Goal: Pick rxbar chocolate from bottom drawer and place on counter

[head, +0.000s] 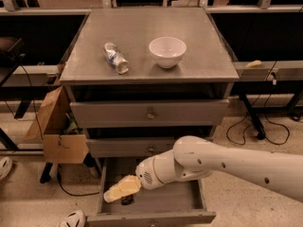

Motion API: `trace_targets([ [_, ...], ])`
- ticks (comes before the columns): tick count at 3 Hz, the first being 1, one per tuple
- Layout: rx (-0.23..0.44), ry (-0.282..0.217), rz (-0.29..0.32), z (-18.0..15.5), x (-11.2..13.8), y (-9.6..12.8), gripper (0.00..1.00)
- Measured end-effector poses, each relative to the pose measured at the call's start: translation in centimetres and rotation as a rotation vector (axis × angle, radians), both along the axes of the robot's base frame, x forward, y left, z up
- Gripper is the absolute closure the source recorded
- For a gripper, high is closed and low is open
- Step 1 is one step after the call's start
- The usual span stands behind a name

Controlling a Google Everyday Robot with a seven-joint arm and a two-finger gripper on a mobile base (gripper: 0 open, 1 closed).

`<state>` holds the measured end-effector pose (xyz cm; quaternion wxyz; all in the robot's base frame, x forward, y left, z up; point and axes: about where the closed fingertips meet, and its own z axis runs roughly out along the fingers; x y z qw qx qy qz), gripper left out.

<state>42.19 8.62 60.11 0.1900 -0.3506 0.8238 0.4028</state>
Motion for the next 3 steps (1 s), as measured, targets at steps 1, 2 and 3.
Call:
trace_targets([
  [1,0.101,-0.124,0.063,-1.6,3.2,1.4,0.00],
  [2,0.151,-0.213,0.127,-6.5,7.3,3.1,0.00],
  [3,0.168,-0.233,0.174,-12.7,10.1,4.3,0.00],
])
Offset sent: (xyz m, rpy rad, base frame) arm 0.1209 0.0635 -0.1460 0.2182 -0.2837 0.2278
